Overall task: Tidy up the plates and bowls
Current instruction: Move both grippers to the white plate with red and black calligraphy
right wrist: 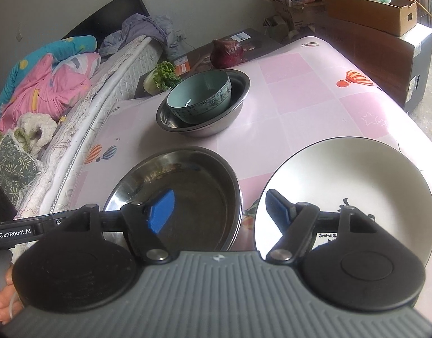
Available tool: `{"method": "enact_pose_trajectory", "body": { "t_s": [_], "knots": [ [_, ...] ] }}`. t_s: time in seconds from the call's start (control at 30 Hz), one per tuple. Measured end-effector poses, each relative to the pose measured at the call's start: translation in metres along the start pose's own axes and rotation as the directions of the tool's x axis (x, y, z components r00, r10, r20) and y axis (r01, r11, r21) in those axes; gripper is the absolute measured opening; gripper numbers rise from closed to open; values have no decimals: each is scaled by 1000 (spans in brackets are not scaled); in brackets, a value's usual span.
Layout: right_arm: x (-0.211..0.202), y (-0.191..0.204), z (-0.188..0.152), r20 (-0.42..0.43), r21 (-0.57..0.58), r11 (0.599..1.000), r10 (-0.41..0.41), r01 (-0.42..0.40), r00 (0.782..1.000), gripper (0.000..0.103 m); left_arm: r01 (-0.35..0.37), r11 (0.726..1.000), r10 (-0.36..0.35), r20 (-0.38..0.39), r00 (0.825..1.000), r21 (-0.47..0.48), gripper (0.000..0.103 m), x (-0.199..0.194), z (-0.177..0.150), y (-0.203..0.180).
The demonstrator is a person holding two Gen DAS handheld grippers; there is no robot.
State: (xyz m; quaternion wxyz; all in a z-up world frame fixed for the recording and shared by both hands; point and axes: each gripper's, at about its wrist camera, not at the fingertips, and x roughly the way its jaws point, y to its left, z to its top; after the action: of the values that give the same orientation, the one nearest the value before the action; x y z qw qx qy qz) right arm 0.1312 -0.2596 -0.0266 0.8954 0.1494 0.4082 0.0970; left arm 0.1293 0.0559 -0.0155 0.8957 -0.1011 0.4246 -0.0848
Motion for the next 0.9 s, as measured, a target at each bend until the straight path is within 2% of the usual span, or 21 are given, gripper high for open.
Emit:
{"method": "enact_pose_trajectory", "body": {
  "t_s": [0.47, 0.7, 0.9],
  "knots": [
    [-51, -30, -19, 78, 72, 997, 15, -20, 997, 72, 4, 999, -5, 30, 1000, 36, 58, -21, -6, -25],
    [-91, -71, -35, 130, 131, 991, -11, -6, 991, 72, 45, 994, -50, 44, 998, 95, 58, -31, -20, -64],
    [-119, -120, -57, 148, 178, 984, -51, 25, 988, 72, 94, 978, -97, 7, 995, 186, 57, -19, -42, -118]
  ]
}}
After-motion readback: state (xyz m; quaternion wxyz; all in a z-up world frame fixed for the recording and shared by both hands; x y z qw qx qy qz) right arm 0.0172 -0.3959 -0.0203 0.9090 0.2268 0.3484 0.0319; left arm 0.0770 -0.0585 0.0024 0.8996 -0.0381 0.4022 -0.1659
